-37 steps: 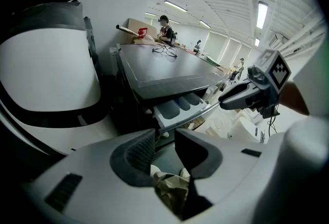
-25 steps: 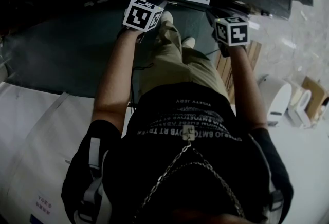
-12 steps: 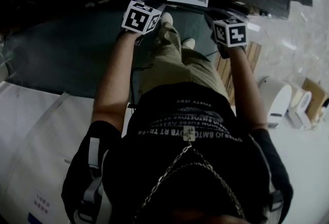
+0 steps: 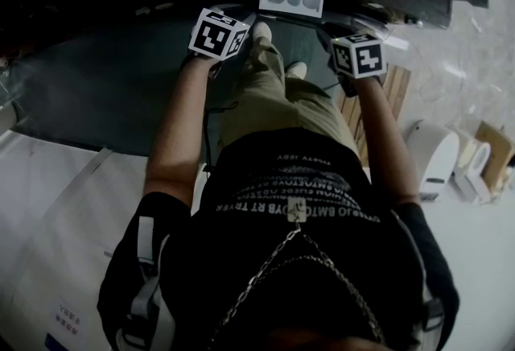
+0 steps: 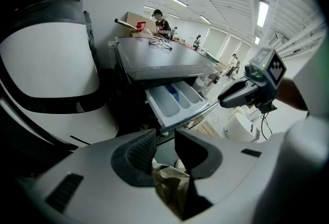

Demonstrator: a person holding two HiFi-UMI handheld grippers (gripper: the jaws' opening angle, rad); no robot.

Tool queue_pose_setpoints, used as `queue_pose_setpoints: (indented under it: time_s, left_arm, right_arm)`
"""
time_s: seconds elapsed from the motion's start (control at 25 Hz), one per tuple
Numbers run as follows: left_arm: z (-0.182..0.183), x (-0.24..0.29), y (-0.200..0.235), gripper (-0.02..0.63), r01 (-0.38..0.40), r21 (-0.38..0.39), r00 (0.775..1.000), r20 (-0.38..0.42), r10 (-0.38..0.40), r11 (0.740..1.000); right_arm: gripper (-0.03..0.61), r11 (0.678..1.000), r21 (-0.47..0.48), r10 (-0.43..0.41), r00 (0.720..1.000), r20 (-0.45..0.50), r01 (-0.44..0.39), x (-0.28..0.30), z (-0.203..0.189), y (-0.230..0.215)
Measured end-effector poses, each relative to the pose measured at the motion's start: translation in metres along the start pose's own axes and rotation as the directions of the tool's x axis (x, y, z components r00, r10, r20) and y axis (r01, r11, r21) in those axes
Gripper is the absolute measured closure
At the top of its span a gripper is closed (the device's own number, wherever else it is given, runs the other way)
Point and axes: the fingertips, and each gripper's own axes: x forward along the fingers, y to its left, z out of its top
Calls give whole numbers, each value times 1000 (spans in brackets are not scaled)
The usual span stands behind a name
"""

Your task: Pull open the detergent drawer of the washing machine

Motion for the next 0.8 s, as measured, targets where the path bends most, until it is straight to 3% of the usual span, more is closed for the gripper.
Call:
queue_pose_setpoints:
  time_s: [0.32, 0.8]
  left_arm:
    - [-11, -3, -7, 506, 26, -10, 1000, -15, -26, 1000]
    - [-26, -6, -15, 508, 5, 10, 999, -49, -4, 1000]
  right_arm:
    - [505, 999, 17, 38, 999, -25, -37, 0, -14, 7]
    - [503, 998, 31, 63, 996, -69, -61, -3, -29, 18]
